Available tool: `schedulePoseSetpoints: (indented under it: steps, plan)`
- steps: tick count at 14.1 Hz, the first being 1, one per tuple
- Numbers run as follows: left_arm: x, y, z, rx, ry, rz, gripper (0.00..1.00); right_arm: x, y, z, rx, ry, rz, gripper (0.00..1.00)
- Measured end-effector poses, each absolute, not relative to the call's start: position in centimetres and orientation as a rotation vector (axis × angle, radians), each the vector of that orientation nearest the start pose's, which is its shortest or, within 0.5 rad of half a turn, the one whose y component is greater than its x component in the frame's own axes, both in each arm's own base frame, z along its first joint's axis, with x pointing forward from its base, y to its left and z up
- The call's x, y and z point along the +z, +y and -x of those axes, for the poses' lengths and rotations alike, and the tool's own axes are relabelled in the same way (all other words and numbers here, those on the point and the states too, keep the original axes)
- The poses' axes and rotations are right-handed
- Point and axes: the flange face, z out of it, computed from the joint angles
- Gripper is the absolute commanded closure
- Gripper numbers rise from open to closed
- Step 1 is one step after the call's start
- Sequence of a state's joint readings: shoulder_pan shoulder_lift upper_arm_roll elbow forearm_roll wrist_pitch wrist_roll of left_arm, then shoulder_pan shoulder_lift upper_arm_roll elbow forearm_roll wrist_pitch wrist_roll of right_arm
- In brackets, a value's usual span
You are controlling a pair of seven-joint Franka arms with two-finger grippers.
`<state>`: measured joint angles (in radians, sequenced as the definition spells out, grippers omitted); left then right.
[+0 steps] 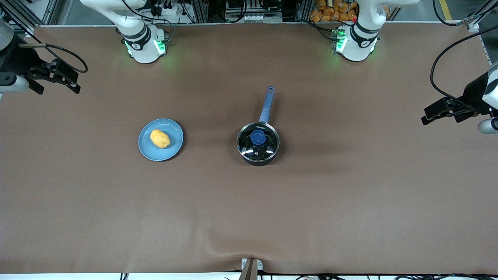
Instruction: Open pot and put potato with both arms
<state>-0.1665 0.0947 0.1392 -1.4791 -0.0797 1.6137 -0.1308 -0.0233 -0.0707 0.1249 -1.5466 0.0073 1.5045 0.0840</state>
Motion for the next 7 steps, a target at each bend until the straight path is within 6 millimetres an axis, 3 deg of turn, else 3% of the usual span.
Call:
schedulePoseSetpoints:
  steps: [7]
  plan:
    - [62.06, -2.22, -58.65, -0.063, -0.184, 3.205, 0.0, 66.78, 5.8, -52.25, -0.045, -0.031, 3.14, 0.0]
